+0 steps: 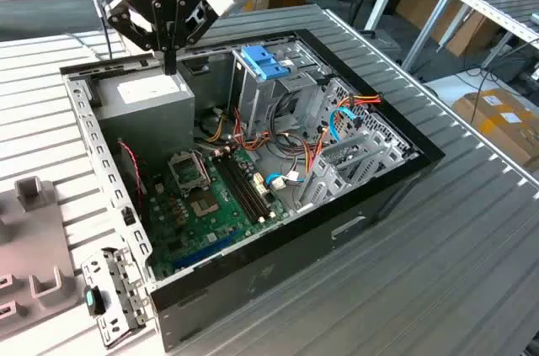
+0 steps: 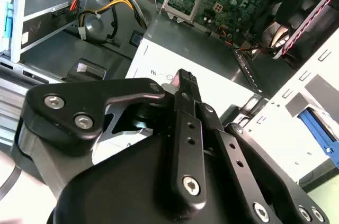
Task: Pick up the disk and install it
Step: 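Reach for the disk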
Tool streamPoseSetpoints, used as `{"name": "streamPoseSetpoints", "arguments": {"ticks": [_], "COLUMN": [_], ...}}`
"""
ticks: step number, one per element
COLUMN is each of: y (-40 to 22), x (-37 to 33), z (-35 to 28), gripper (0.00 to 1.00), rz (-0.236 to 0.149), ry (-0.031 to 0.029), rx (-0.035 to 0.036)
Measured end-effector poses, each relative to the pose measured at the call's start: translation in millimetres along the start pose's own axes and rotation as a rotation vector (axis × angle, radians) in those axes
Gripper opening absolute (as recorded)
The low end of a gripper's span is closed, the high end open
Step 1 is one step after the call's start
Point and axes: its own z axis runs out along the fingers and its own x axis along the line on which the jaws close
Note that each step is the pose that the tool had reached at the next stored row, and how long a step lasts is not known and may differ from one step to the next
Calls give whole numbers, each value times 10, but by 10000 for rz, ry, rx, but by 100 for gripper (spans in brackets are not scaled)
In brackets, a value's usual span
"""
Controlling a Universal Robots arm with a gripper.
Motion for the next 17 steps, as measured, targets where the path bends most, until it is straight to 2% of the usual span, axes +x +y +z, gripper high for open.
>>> {"name": "streamPoseSetpoints", "arguments": {"ticks": [10,17], "y": [0,-5], "x": [8,68], "z": [0,-1], "gripper": [11,11], "rz": [1,0], "ry": [0,-1], "rx": [0,0]}}
